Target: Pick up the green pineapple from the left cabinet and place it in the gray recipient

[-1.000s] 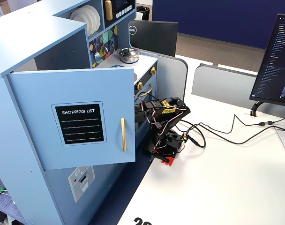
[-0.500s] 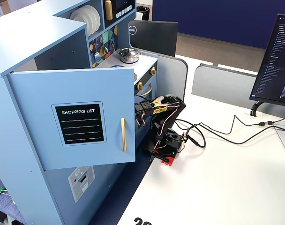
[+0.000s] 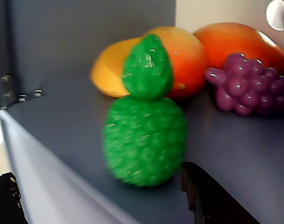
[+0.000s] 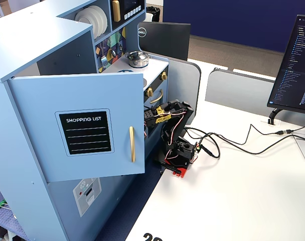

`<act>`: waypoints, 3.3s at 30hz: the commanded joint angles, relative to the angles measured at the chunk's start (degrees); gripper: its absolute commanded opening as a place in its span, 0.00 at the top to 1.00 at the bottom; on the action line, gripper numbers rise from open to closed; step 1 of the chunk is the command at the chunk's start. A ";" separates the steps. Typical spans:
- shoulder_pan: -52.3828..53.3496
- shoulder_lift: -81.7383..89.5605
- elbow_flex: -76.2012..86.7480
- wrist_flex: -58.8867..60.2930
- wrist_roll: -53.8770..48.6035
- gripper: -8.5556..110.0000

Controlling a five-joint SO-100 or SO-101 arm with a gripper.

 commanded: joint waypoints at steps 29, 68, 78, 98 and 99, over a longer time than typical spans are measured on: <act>-1.41 -18.90 -23.20 -1.76 -3.69 0.91; 43.15 16.35 -25.40 32.70 0.35 0.93; 48.96 1.32 -36.91 44.21 -3.16 0.93; 45.53 24.96 -30.85 75.32 -5.19 0.93; 45.09 28.48 -27.95 78.40 -4.92 0.93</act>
